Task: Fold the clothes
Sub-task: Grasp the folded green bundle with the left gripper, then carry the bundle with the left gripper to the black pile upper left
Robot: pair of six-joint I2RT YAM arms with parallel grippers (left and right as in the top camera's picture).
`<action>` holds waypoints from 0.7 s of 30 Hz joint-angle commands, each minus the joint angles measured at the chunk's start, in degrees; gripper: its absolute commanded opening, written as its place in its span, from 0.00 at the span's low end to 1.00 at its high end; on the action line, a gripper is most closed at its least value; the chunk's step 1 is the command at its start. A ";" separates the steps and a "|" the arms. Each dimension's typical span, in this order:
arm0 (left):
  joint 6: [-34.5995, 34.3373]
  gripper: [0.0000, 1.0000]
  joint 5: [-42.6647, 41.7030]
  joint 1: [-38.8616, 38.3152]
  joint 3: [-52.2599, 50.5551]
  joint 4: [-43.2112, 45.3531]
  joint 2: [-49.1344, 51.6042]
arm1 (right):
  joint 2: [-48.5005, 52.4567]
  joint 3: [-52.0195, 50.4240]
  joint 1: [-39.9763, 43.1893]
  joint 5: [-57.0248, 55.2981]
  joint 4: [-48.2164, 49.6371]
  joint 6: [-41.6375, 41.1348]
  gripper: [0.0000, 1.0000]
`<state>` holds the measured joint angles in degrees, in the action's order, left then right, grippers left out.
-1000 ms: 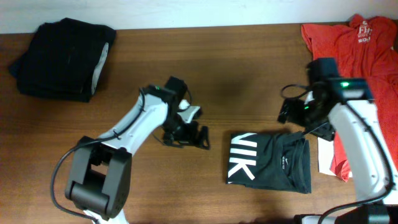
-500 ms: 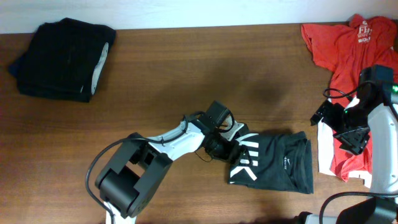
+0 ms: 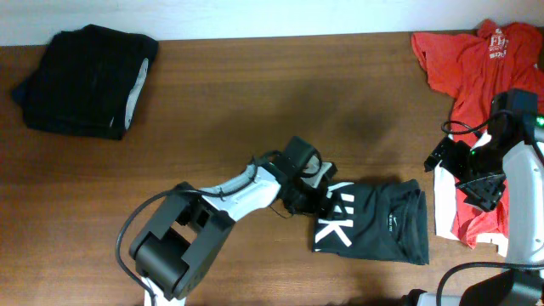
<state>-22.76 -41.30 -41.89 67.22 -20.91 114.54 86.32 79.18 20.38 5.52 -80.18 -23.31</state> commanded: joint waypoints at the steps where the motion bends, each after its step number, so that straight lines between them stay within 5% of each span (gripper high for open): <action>1: -2.56 0.62 5.44 -3.15 -1.03 0.52 1.38 | -0.55 0.98 0.28 0.28 0.04 0.35 0.99; 2: -4.70 0.27 9.11 -3.61 -1.03 0.46 1.38 | -0.55 0.98 0.28 0.28 0.04 0.35 0.99; 3: -4.96 0.09 11.10 -3.26 -0.76 0.28 1.38 | -0.55 0.98 0.28 0.28 0.04 0.35 0.99; 4: -4.96 0.01 12.68 -2.54 -0.26 -0.55 1.36 | -0.55 0.98 0.28 0.28 0.04 0.35 0.99; 7: 0.44 0.01 21.35 3.72 5.33 -10.54 1.36 | -0.55 0.98 0.28 0.28 0.04 0.35 0.99; 9: 9.77 0.01 36.50 9.73 11.13 -18.64 1.36 | -0.55 0.98 0.28 0.28 0.04 0.35 0.99; 14: 29.07 0.01 72.89 20.59 15.06 -14.60 1.36 | -0.55 0.98 0.28 0.28 0.04 0.35 0.99; 21: 34.05 0.01 72.54 38.36 22.69 -5.05 1.36 | -0.55 0.98 0.28 0.28 0.04 0.35 0.99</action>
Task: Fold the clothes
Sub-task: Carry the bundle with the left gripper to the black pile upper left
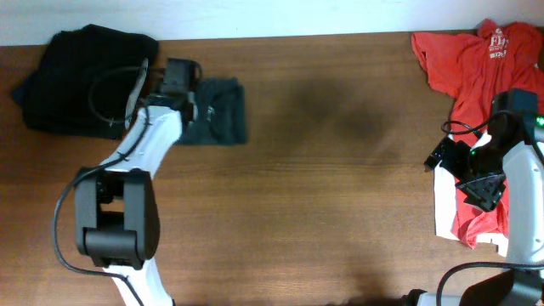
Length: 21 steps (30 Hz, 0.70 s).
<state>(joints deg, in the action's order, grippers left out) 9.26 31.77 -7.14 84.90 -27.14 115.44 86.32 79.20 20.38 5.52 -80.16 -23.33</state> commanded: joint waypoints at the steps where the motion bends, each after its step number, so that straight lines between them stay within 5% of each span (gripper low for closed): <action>1: 2.03 0.00 -1.09 4.79 6.56 1.25 0.46 | -0.55 0.96 0.28 0.28 0.02 0.37 0.99; 9: 1.97 0.01 2.99 7.85 18.97 5.35 0.57 | -0.55 0.96 0.28 0.28 0.02 0.37 0.99; 15: -8.20 0.00 2.60 16.63 18.97 6.21 1.40 | -0.55 0.96 0.28 0.28 0.02 0.37 0.99; 20: -10.58 0.02 -5.14 24.50 18.97 9.81 4.37 | -0.55 0.96 0.28 0.28 0.02 0.37 0.99; 21: -10.58 0.13 -9.84 26.03 18.97 9.90 5.92 | -0.55 0.96 0.28 0.28 0.02 0.37 0.99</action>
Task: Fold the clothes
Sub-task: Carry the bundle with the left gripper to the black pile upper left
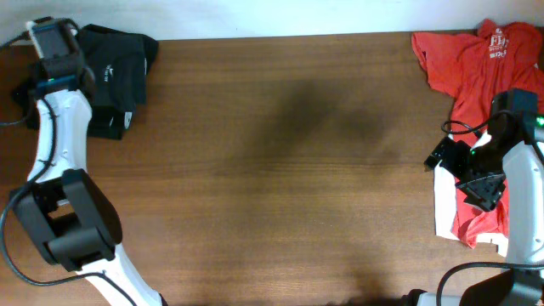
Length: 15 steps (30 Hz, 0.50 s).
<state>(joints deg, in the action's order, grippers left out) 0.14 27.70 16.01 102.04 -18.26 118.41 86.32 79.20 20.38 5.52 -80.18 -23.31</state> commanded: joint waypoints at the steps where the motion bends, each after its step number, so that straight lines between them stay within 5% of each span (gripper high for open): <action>1: -1.46 0.13 -6.05 3.48 1.84 1.14 3.96 | -0.55 0.96 0.28 0.28 0.04 0.35 0.99; 3: -1.42 0.23 -5.46 5.05 1.84 2.91 5.25 | -0.55 0.96 0.28 0.28 0.04 0.35 0.99; 5: -0.48 0.67 -5.46 6.21 1.90 4.31 5.01 | -0.55 0.96 0.28 0.28 0.04 0.35 0.99; 9: 1.07 0.71 -10.08 5.33 2.27 4.74 -2.51 | -0.55 0.96 0.28 0.28 0.04 0.35 0.99; 13: -1.03 0.62 -36.89 4.81 2.25 3.30 -3.50 | -0.55 0.96 0.28 0.28 0.04 0.35 0.99; 15: -1.03 0.63 -40.70 3.48 2.25 1.44 0.79 | -0.55 0.96 0.28 0.28 0.04 0.35 0.99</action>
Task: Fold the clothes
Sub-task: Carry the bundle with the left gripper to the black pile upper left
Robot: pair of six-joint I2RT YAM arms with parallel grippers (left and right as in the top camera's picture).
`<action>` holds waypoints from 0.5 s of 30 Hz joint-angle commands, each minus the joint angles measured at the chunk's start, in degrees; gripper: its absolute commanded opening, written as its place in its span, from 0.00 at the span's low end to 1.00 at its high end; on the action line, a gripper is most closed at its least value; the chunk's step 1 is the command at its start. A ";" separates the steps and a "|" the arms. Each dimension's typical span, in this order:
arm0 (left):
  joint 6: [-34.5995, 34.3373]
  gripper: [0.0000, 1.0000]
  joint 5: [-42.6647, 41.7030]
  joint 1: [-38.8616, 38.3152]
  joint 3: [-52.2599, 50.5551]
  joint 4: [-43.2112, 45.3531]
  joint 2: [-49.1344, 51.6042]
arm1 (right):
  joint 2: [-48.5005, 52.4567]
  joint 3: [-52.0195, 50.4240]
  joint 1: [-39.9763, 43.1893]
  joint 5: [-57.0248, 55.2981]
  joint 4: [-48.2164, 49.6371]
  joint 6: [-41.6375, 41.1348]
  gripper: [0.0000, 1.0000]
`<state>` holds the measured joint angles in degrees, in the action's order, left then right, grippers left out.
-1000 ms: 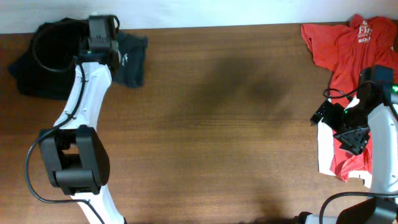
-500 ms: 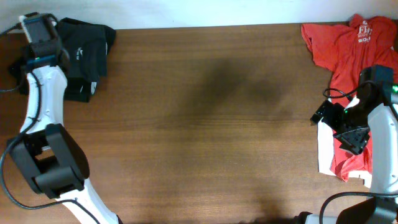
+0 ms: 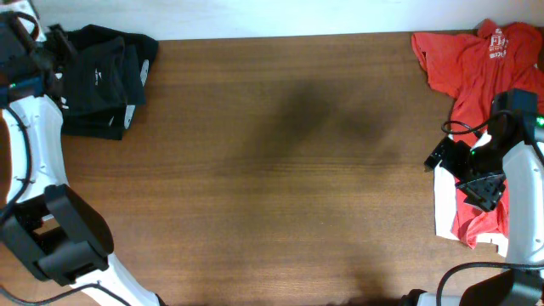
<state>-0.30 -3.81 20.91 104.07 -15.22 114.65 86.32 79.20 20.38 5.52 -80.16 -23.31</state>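
Note:
A stack of folded black clothes lies at the table's far left corner, and a folded black shirt with a small white logo rests on top of it. My left gripper is at the stack's left edge, its fingers apart and holding nothing. A heap of red and white clothes lies unfolded at the right edge. My right gripper hangs over the lower part of that heap; its dark fingers blend together, so their state is unclear.
The brown wooden table runs between the two piles. A white wall edge borders the far side. My left arm's base stands at the near left, and the right arm's base stands at the near right.
My left gripper has drawn back left from over the stack to its edge. The folded black shirt stays on the stack. The right arm has not moved.
My left gripper was first at a folded black shirt near the table's middle front. Then it held the shirt just right of the black stack. Then the shirt was on the stack under the gripper, and now it lies there with the gripper off it.

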 commanded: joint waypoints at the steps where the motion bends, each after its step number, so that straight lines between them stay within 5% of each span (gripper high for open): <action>1: -0.57 0.66 -9.99 -2.19 0.22 -2.47 7.19 | -0.55 0.96 0.28 0.28 0.02 0.35 0.99; 8: -0.13 0.76 -12.35 -3.96 1.22 -10.62 10.84 | -0.55 0.96 0.28 0.28 0.02 0.35 0.99; 10: -0.15 0.99 -14.51 -3.76 1.22 -15.65 3.61 | -0.55 0.96 0.28 0.28 0.02 0.35 0.99; 15: -0.63 0.99 -19.15 -3.76 1.22 -34.38 -23.15 | -0.55 0.96 0.28 0.28 0.02 0.35 0.99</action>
<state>-0.54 -18.59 16.99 104.64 -40.60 105.49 86.30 79.31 20.38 5.52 -80.23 -23.31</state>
